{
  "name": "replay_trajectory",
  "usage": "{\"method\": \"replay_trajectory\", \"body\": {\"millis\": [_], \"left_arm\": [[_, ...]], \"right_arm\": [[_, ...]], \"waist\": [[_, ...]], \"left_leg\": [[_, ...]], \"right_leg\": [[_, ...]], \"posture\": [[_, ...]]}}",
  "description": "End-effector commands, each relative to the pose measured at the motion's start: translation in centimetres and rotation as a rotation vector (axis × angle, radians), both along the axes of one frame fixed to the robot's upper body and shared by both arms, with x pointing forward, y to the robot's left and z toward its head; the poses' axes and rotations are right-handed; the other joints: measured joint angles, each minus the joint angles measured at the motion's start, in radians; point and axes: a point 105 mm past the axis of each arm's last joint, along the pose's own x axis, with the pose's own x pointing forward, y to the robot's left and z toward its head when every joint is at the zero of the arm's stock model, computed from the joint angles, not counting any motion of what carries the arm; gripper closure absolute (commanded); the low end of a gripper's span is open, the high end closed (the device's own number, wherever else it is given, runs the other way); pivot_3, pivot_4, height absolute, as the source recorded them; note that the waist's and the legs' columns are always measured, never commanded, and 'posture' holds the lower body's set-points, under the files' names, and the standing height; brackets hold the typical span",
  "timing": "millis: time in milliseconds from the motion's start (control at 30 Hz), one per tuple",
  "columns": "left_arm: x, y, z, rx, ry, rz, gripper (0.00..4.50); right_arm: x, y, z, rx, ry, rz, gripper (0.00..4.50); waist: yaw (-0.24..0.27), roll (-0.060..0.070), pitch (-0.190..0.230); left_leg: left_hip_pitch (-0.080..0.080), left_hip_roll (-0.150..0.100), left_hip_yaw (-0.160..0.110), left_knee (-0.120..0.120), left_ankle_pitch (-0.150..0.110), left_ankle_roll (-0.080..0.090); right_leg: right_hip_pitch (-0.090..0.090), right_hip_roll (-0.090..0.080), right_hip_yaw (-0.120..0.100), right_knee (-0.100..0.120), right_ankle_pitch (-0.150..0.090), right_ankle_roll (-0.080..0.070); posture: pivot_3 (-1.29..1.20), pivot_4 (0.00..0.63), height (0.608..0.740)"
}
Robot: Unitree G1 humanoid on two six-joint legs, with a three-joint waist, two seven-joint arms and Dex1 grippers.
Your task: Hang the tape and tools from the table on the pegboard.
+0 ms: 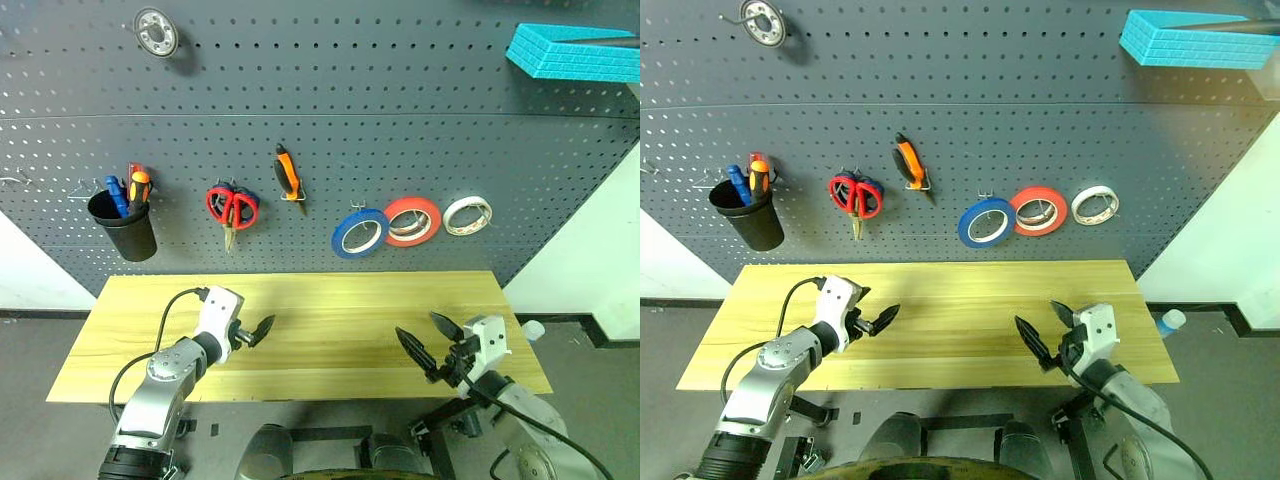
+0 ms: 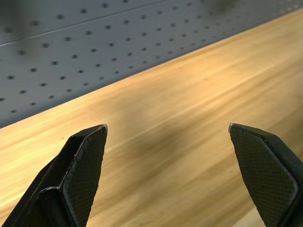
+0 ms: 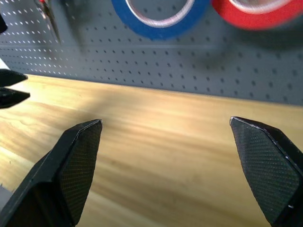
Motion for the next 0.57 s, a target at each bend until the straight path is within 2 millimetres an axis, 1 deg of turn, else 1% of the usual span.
{"method": "replay_trajectory", "body": {"millis": [33,200,433,567], "left_arm": [[0.2,-0.9,0.7,-0.02,-0.018,-0.056,0.21],[0.4,-1.8,1.3,-0.047,-0.038,-0.081,0.21],[0.4,-2.5,1.3,-0.051,-0.04,-0.092,0.21],[0.4,-2.6,1.5,-0.048,-0.046,-0.098,0.21]], "right_arm": [[0.6,0.7,1.4,0.029,-0.064,0.033,0.0],[1.4,1.1,2.1,0.037,-0.092,0.049,0.0],[1.8,1.6,2.2,0.036,-0.099,0.072,0.0],[1.9,1.9,2.2,0.036,-0.099,0.078,0.0]], "waist": [[-0.009,0.001,0.0],[-0.02,0.002,-0.001],[-0.018,0.003,-0.002],[-0.018,0.003,-0.002]], "left_leg": [[0.0,0.0,0.0,0.0,0.0,0.0],[0.0,0.0,0.0,0.0,0.0,0.0],[0.0,0.0,0.0,0.0,0.0,0.0],[0.0,0.0,0.0,0.0,0.0,0.0]], "right_leg": [[0.0,0.0,0.0,0.0,0.0,0.0],[0.0,0.0,0.0,0.0,0.0,0.0],[0.0,0.0,0.0,0.0,0.001,-0.003],[0.0,0.0,0.0,0.0,0.001,-0.001]], "posture": [[0.32,0.0,0.74],[0.33,0.0,0.74],[0.33,0.0,0.74],[0.33,0.0,0.74]]}}
